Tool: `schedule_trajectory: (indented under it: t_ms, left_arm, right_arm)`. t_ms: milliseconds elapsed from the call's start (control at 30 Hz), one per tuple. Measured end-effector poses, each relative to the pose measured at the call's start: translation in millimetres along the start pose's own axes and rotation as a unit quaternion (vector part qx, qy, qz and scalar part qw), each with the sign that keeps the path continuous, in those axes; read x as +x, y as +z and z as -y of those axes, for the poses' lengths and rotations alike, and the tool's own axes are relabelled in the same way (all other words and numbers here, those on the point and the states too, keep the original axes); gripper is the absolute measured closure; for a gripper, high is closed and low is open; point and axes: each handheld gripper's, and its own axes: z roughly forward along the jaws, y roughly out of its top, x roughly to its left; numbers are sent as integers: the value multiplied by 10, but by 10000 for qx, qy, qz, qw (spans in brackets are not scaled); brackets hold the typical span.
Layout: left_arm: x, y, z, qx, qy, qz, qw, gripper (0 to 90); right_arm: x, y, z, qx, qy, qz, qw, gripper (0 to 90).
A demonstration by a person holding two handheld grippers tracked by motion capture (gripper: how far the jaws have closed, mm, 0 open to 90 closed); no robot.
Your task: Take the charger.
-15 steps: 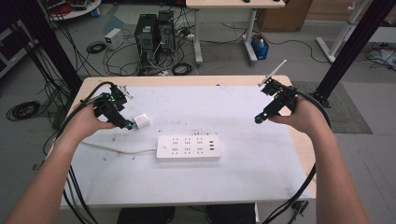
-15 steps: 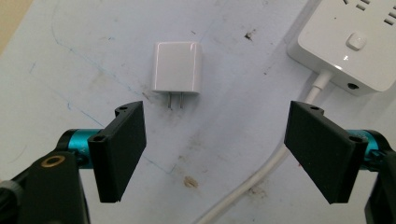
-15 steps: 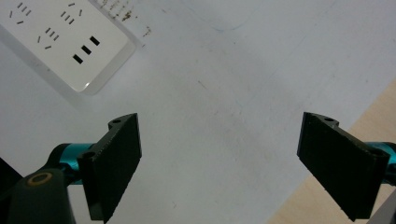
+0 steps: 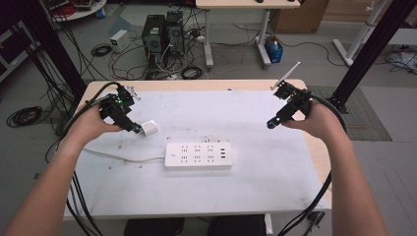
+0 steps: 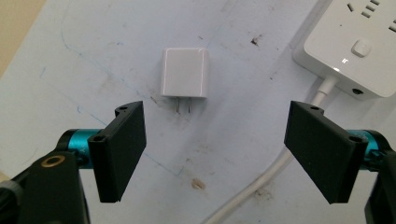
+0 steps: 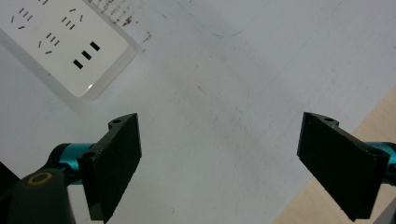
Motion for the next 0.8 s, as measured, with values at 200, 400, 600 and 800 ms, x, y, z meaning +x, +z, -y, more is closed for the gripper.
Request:
schedule_trajectory:
  t_ms: [200, 400, 600, 800]
  left_arm:
    - [42, 77, -28, 109, -30, 7, 9999, 210]
    - [150, 250, -76, 283, -169, 14, 9995, 210]
    - [212, 453, -133, 470, -175, 65, 9987, 210]
    - [310, 689, -159, 612, -17, 240, 9978, 211]
  right_arm:
    - [-5, 13, -11, -5, -19, -18, 10000, 131]
    - [-1, 23, -19, 2, -78, -1, 10000, 131]
    - [-15, 34, -11, -18, -92, -23, 10000, 131]
    - [-18, 59, -16, -33, -72, -36, 10000, 131]
